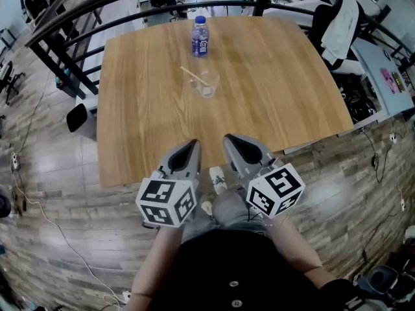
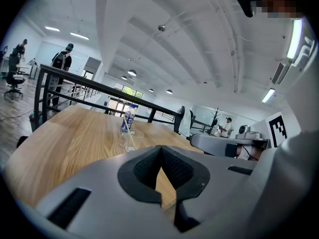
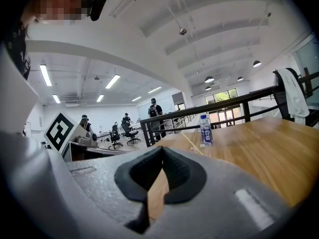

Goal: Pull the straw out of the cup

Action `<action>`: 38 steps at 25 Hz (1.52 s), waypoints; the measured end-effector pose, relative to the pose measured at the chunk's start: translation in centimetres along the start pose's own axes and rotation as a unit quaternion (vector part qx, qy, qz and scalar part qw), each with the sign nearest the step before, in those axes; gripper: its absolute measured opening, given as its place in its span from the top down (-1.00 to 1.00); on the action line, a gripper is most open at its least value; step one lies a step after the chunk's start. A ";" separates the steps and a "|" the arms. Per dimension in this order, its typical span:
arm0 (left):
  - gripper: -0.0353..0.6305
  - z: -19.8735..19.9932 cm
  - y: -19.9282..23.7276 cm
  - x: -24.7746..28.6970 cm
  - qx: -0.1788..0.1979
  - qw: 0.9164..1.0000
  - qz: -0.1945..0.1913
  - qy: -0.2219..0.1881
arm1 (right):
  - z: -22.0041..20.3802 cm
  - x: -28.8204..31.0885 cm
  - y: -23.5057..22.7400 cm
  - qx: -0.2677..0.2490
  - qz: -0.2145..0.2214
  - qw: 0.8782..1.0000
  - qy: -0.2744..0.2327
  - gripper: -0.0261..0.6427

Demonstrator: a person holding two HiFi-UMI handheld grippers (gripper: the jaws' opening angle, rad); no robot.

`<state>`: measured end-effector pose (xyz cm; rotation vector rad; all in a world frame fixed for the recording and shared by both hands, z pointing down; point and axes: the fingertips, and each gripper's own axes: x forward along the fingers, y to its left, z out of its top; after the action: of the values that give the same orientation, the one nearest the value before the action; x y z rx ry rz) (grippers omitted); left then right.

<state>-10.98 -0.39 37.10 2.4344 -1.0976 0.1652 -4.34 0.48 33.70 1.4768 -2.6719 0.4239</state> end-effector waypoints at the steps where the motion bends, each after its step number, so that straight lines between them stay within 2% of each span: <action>1: 0.85 0.2 0.3 0.5 -0.001 1.000 0.002 0.000 | 0.2 0.5 -0.4 0.001 0.002 1.000 -0.002 0.93; 8: 0.84 2.2 2.1 4.5 -0.004 1.000 0.014 -0.002 | 1.0 4.0 -3.6 -0.001 0.020 1.000 0.007 0.93; 18: 0.84 6.2 5.0 10.8 -0.008 0.999 0.040 -0.012 | 4.2 9.5 -9.3 -0.007 0.046 0.999 0.006 0.93; 28: 0.84 7.2 7.1 14.7 -0.025 0.997 0.076 -0.010 | 4.7 12.5 -13.1 -0.005 0.071 0.997 0.017 0.93; 38: 0.84 7.1 9.4 17.4 -0.056 0.994 0.091 -0.001 | 3.3 15.2 -15.2 0.009 0.097 0.994 0.048 0.93</action>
<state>-6.73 -20.88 39.28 2.2346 -1.2951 0.1542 0.47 -20.57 36.52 1.1718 -2.7502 0.5179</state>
